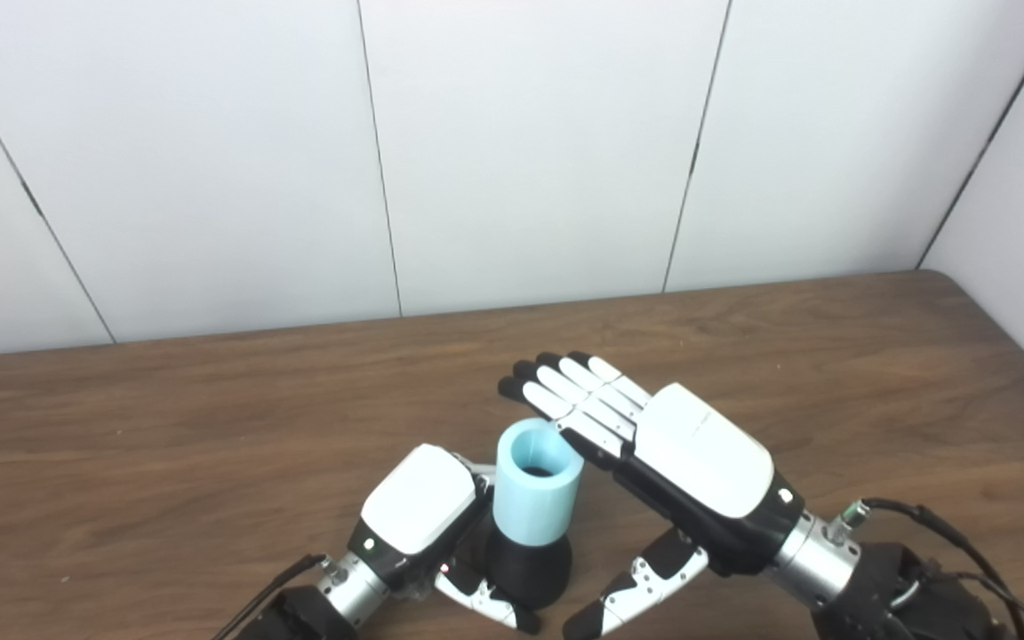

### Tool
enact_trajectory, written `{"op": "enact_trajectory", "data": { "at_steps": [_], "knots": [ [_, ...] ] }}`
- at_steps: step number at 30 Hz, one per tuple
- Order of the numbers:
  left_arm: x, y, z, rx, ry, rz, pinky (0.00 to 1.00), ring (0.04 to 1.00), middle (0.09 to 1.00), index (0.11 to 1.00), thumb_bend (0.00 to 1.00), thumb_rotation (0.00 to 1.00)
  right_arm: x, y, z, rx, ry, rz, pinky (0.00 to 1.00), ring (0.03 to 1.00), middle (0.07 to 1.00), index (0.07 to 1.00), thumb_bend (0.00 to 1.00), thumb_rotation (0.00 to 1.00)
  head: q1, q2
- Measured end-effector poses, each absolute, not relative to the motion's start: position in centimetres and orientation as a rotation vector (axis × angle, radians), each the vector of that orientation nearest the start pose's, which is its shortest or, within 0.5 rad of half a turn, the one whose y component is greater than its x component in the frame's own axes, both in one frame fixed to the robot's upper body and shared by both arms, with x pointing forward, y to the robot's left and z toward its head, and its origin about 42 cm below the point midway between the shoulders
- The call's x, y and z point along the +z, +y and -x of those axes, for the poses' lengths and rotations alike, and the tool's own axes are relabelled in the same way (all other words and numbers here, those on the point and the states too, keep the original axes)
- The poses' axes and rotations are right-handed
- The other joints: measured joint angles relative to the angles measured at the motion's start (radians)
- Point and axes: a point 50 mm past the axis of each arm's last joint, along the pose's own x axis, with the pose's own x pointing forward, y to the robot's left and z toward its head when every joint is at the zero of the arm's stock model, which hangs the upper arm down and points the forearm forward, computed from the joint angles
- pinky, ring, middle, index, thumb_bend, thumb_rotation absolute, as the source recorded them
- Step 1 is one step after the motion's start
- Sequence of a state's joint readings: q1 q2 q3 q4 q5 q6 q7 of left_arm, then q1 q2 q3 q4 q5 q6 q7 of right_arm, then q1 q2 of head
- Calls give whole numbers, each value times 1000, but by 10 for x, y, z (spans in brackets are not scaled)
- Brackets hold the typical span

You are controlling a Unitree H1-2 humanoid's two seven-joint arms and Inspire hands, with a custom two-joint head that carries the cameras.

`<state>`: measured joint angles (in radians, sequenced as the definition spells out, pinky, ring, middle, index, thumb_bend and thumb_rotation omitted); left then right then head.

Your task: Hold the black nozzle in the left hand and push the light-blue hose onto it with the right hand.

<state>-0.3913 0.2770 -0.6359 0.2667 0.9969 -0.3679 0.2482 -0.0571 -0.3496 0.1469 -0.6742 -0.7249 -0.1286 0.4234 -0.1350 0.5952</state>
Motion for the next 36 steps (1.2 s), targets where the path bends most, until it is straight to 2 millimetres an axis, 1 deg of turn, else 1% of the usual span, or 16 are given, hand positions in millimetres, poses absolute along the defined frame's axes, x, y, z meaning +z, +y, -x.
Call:
{"op": "enact_trajectory", "data": {
  "at_steps": [7,11,13,19,22,26,31,36],
  "knots": [
    [120,121,-345,-629,-789,-1221,118,170,471,480,525,0,263,-212,-237,416,-653,1181,1000,1000,1000,1000,1000,897,0,0],
    [120,121,-345,-629,-790,-1221,113,165,471,480,526,0,260,-212,-238,423,-644,1182,1000,1000,1000,1000,990,883,3,2],
    [120,121,-345,-629,-790,-1221,126,178,471,480,525,0,258,-211,-237,426,-638,1181,1000,1000,1000,1000,978,880,5,2],
    [121,121,-345,-629,-789,-1221,120,172,471,480,525,0,251,-205,-232,441,-664,1169,1000,1000,1000,995,957,887,3,3],
    [120,121,-345,-629,-789,-1221,122,174,471,480,525,0,248,-204,-228,454,-672,1169,1000,1000,1000,984,937,876,3,5],
    [120,121,-345,-629,-789,-1221,112,164,471,480,525,0,246,-204,-225,455,-675,1165,1000,1000,1000,961,948,863,5,6],
    [120,121,-345,-628,-789,-1221,110,165,471,479,525,0,244,-204,-222,450,-680,1165,997,1000,998,950,952,872,6,8],
    [121,121,-345,-629,-789,-1222,120,174,471,480,525,0,241,-203,-220,439,-683,1213,997,1000,992,926,903,876,8,8]
  ]
}}
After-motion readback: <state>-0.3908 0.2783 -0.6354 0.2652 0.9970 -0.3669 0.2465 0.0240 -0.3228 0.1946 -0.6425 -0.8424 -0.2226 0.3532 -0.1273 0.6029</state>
